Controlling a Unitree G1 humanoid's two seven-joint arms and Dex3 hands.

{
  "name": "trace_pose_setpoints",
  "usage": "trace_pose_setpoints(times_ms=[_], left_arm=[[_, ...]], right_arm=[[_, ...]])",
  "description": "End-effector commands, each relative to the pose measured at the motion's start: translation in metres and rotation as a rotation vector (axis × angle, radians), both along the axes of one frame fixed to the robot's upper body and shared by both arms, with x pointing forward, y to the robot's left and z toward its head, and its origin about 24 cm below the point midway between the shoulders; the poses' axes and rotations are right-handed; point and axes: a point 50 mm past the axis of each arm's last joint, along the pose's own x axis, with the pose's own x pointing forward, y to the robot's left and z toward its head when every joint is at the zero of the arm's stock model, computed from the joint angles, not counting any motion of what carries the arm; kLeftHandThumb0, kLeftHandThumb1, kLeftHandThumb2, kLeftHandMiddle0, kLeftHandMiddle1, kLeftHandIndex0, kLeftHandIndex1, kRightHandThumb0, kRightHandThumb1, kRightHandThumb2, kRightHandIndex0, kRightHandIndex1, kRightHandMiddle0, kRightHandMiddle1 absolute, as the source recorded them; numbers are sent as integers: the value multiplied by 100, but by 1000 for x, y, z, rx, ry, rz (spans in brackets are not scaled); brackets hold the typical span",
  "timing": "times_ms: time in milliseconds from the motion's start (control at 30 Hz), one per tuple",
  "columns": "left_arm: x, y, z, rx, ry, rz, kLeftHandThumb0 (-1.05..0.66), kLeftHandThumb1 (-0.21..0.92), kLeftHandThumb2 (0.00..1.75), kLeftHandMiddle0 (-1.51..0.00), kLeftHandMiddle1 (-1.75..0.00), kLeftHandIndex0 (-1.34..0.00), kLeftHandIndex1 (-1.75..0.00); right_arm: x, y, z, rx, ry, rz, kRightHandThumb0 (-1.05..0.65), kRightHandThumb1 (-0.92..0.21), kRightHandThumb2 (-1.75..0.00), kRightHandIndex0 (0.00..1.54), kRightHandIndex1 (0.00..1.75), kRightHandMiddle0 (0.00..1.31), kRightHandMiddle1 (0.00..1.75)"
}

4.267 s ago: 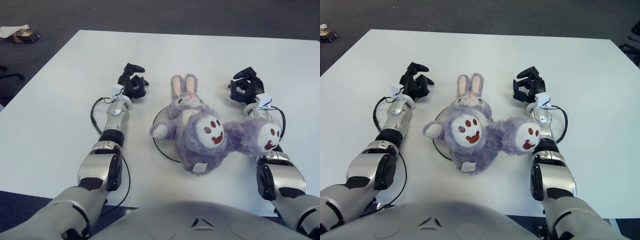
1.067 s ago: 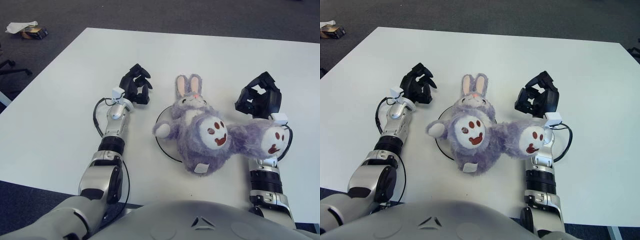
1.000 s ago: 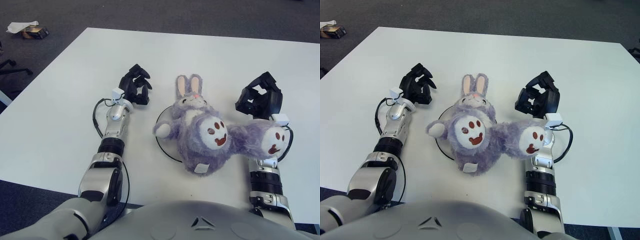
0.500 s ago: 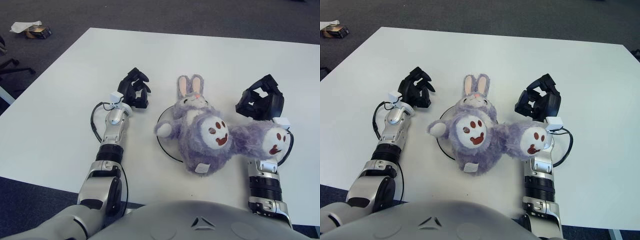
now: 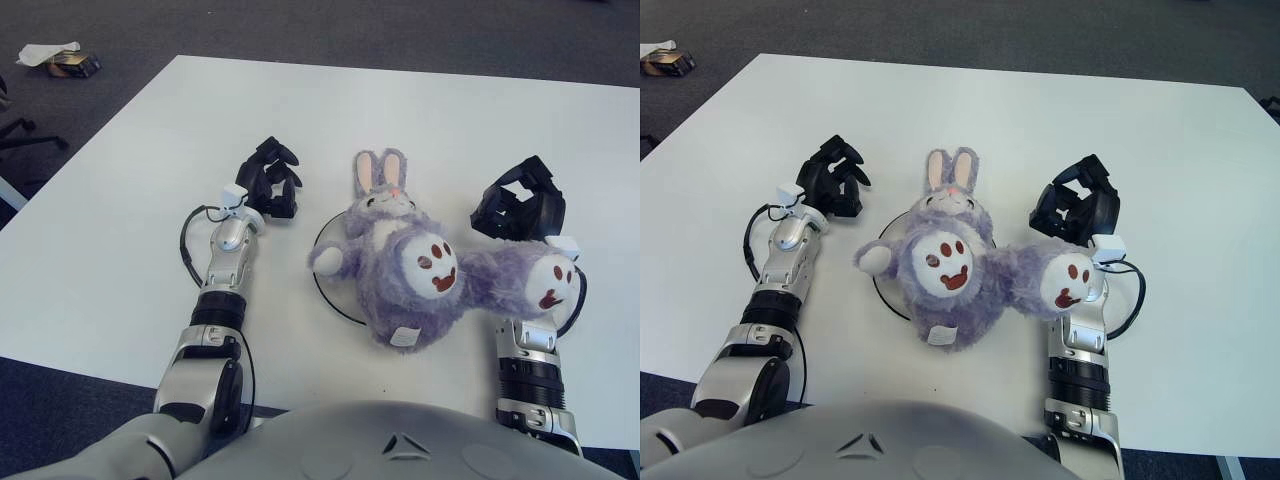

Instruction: Put the doll into the plate.

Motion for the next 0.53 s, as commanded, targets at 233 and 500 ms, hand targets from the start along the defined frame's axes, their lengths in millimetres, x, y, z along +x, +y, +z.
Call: trace_pose_setpoints(times_ms=[233, 500], left_arm=[[-11, 4, -23, 1, 117, 53, -1, 3, 163, -78, -175, -67, -168], [-8, 5, -25, 4, 167, 67, -1, 12, 155, -65, -175, -63, -174]], right_arm=[[-15, -5, -32, 99, 153, -43, -48, -31, -132, 125, 175, 61, 175], [-14, -6, -33, 123, 171, -37, -45, -41, -120, 125, 175, 54, 175]])
